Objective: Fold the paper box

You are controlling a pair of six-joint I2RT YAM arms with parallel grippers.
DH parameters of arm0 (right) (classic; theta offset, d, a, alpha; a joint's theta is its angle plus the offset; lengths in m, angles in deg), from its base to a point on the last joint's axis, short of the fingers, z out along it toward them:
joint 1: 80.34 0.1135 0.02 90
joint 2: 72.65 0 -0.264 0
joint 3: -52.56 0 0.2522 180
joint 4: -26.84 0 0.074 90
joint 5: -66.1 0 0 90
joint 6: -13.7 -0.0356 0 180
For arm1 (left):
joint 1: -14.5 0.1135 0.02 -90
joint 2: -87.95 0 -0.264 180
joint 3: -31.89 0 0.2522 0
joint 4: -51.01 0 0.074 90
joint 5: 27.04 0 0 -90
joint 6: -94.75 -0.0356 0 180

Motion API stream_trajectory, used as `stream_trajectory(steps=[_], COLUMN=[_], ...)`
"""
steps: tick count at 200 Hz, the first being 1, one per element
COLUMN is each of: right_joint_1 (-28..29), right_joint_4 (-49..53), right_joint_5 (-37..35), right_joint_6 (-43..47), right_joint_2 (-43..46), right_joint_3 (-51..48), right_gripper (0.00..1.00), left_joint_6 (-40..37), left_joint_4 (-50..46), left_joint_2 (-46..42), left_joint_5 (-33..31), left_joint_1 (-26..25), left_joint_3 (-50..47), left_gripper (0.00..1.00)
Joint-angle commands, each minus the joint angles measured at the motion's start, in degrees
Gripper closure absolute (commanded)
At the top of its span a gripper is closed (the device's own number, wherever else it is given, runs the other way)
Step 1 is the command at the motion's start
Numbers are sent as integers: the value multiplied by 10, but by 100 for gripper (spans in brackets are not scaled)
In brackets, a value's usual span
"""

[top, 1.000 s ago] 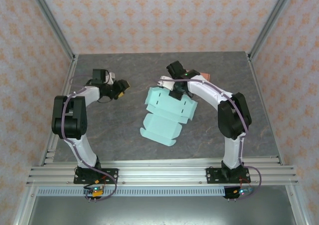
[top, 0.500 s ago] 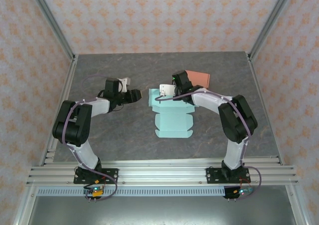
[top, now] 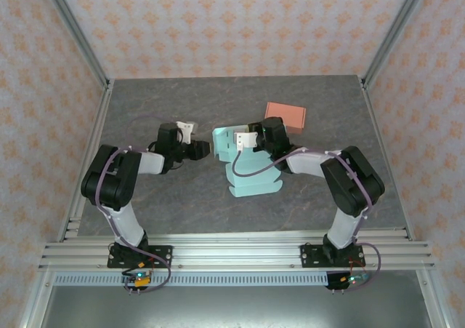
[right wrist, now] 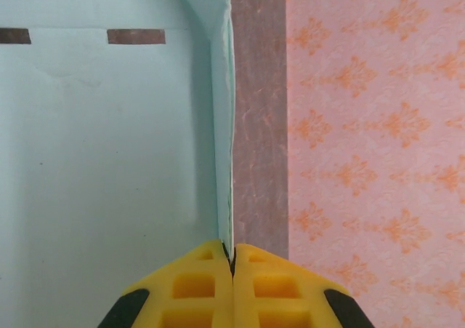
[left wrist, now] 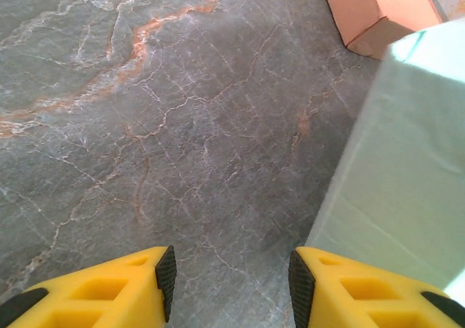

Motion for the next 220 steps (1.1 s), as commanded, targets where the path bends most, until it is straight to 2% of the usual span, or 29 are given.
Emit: stream_trajectory(steps=[1,41,65,139,193,220], right_joint_1=[12,23,27,46,52,57], right_joint_4=[-3,26,31,-58,-103,-121], right_joint_5=[26,20,9,-74,-113,-118], right_joint_6=[52,104,125,68,20,-11], right_joint_2=[15,-5,-28,-45,-44,-55], right_joint_3=[-4,-9,-5,-8,2,31], right_gripper=[100,98,96,98,100,100], left_joint_6=[-23,-12,-40,-56,-43,-84], left_joint_4=[32,46,23,52,75,12], left_joint_2=[13,26,29,2,-12,-38], left_joint_5=[-12,-14,-13,6,-32,-64], left_joint_1=[-10,-24,-47,-83,-91,-89], left_joint_3=[14,27,41,32,46,78], left_gripper=[51,49,48,47,47,47])
